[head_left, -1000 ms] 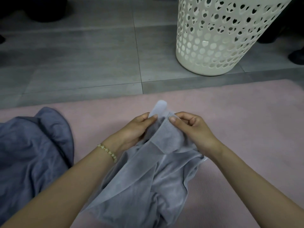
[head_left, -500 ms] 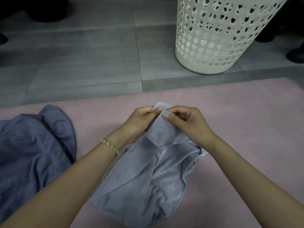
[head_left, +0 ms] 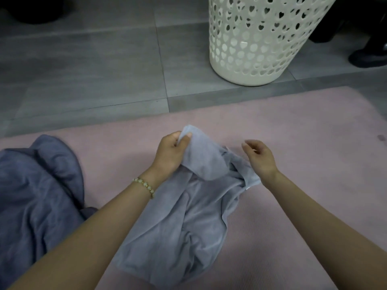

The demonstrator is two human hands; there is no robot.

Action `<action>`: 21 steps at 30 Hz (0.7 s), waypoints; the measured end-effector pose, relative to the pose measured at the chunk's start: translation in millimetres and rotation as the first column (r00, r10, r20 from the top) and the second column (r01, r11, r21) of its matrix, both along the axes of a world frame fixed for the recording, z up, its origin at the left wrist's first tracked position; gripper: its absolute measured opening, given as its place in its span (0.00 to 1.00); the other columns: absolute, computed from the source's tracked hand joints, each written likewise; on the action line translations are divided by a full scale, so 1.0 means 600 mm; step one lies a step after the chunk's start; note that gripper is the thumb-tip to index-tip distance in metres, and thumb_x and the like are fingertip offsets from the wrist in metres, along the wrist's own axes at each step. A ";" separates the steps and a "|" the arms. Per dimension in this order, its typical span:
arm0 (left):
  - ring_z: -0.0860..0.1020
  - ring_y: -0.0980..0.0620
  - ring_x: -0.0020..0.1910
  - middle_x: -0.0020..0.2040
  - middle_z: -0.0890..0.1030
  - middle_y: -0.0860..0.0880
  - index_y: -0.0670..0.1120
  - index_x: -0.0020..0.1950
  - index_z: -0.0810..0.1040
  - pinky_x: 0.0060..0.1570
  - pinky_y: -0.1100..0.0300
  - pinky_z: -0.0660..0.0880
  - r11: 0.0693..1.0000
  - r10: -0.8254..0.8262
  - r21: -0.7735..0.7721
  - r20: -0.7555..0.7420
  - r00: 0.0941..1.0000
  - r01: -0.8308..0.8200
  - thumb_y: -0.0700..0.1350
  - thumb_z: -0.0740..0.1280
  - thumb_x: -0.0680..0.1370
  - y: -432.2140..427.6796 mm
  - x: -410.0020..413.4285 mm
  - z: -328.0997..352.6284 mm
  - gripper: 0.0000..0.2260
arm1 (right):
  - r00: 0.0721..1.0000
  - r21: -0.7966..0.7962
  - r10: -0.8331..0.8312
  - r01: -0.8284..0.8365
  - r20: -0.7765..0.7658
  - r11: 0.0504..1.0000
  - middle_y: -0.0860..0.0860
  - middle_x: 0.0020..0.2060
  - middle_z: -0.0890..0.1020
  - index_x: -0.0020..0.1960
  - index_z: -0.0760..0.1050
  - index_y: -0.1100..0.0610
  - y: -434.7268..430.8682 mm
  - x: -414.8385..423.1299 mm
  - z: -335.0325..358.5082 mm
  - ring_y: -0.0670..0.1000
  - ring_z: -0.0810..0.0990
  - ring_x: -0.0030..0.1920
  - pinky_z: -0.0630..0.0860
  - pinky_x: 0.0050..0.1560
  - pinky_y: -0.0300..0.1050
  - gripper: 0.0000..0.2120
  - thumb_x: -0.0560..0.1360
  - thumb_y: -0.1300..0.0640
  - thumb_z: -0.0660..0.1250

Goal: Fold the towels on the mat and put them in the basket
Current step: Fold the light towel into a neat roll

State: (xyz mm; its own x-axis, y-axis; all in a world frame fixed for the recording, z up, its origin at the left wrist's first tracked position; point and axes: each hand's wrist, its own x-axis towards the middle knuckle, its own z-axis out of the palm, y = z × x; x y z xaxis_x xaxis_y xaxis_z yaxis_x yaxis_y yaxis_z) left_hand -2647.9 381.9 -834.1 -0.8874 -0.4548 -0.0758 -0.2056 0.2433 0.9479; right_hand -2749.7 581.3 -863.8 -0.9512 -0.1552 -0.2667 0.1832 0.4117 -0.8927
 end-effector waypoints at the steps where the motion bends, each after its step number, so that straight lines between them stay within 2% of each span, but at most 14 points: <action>1: 0.68 0.51 0.36 0.36 0.71 0.45 0.31 0.41 0.72 0.35 0.58 0.66 0.999 0.045 -0.004 0.002 0.999 -0.045 0.45 0.60 0.81 0.001 -0.002 -0.012 0.17 | 0.999 0.108 -0.020 0.016 0.035 0.994 0.55 0.60 0.75 0.64 0.73 0.61 0.028 -0.003 -0.022 0.55 0.73 0.61 0.69 0.56 0.37 0.17 0.77 0.55 0.66; 2: 0.69 0.51 0.36 0.37 0.73 0.45 0.32 0.43 0.73 0.37 0.57 0.68 0.997 0.081 -0.008 0.013 0.997 -0.081 0.45 0.59 0.81 0.004 -0.003 -0.025 0.17 | 0.995 0.187 -0.035 0.017 0.094 0.982 0.57 0.65 0.72 0.67 0.70 0.60 0.055 -0.004 -0.043 0.56 0.71 0.65 0.68 0.60 0.42 0.21 0.77 0.54 0.66; 4: 0.69 0.51 0.37 0.38 0.73 0.44 0.32 0.44 0.72 0.38 0.56 0.68 0.992 0.120 -0.031 0.043 0.992 -0.119 0.46 0.57 0.82 0.013 -0.007 -0.044 0.17 | 0.977 0.238 -0.058 0.007 0.206 0.971 0.59 0.68 0.69 0.70 0.66 0.61 0.096 0.001 -0.071 0.58 0.70 0.67 0.67 0.63 0.47 0.25 0.77 0.54 0.66; 8: 0.68 0.50 0.36 0.37 0.71 0.44 0.36 0.42 0.71 0.37 0.57 0.67 0.992 0.129 -0.023 0.073 0.989 -0.128 0.46 0.57 0.82 0.035 -0.017 -0.064 0.15 | 0.965 0.189 -0.063 0.014 0.256 0.982 0.59 0.62 0.75 0.68 0.68 0.63 0.120 0.010 -0.095 0.58 0.74 0.62 0.69 0.60 0.45 0.23 0.77 0.54 0.65; 10: 0.69 0.50 0.37 0.38 0.72 0.43 0.36 0.42 0.71 0.38 0.56 0.68 0.993 0.120 -0.016 0.079 0.990 -0.119 0.47 0.57 0.82 0.045 -0.021 -0.068 0.15 | 0.958 0.172 -0.077 0.030 0.276 0.985 0.56 0.57 0.76 0.65 0.71 0.65 0.118 0.007 -0.102 0.55 0.75 0.57 0.69 0.56 0.44 0.21 0.77 0.54 0.66; 14: 0.67 0.52 0.34 0.36 0.70 0.46 0.44 0.38 0.67 0.35 0.59 0.66 0.995 0.102 -0.024 0.099 0.990 -0.100 0.47 0.57 0.82 0.067 -0.031 -0.075 0.14 | 0.956 0.187 -0.093 0.041 0.278 0.981 0.54 0.42 0.77 0.51 0.78 0.71 0.111 0.001 -0.110 0.51 0.73 0.44 0.71 0.44 0.41 0.14 0.76 0.59 0.66; 16: 0.66 0.53 0.33 0.35 0.69 0.48 0.45 0.36 0.65 0.34 0.60 0.65 0.994 0.102 -0.040 0.103 0.989 -0.098 0.47 0.57 0.82 0.074 -0.035 -0.080 0.15 | 0.965 0.140 -0.056 0.020 0.257 0.990 0.54 0.39 0.76 0.48 0.77 0.73 0.105 0.011 -0.110 0.50 0.72 0.40 0.71 0.35 0.35 0.14 0.75 0.60 0.68; 18: 0.65 0.54 0.33 0.34 0.68 0.48 0.46 0.36 0.65 0.35 0.59 0.65 0.994 0.101 -0.039 0.099 0.990 -0.098 0.47 0.57 0.82 0.079 -0.037 -0.086 0.15 | 0.971 0.082 -0.023 0.004 0.240 0.997 0.53 0.38 0.76 0.47 0.79 0.70 0.100 0.024 -0.107 0.48 0.72 0.37 0.69 0.30 0.28 0.11 0.75 0.60 0.69; 21: 0.65 0.54 0.33 0.33 0.68 0.50 0.46 0.36 0.65 0.35 0.59 0.65 0.994 0.108 -0.028 0.097 0.989 -0.105 0.47 0.57 0.82 0.085 -0.040 -0.093 0.15 | 0.980 0.039 0.029 -0.038 0.196 0.999 0.55 0.34 0.71 0.39 0.77 0.65 0.102 0.027 -0.108 0.50 0.67 0.35 0.65 0.29 0.35 0.09 0.75 0.60 0.67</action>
State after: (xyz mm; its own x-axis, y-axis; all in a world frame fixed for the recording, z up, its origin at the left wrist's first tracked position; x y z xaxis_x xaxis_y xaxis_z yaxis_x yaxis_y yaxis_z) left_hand -2672.0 433.2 -889.7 -0.8225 -0.5489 -0.1492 -0.3236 0.2359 0.9163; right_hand -2733.6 642.6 -928.6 -0.8746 -0.1705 -0.4538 0.3377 0.4575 -0.8226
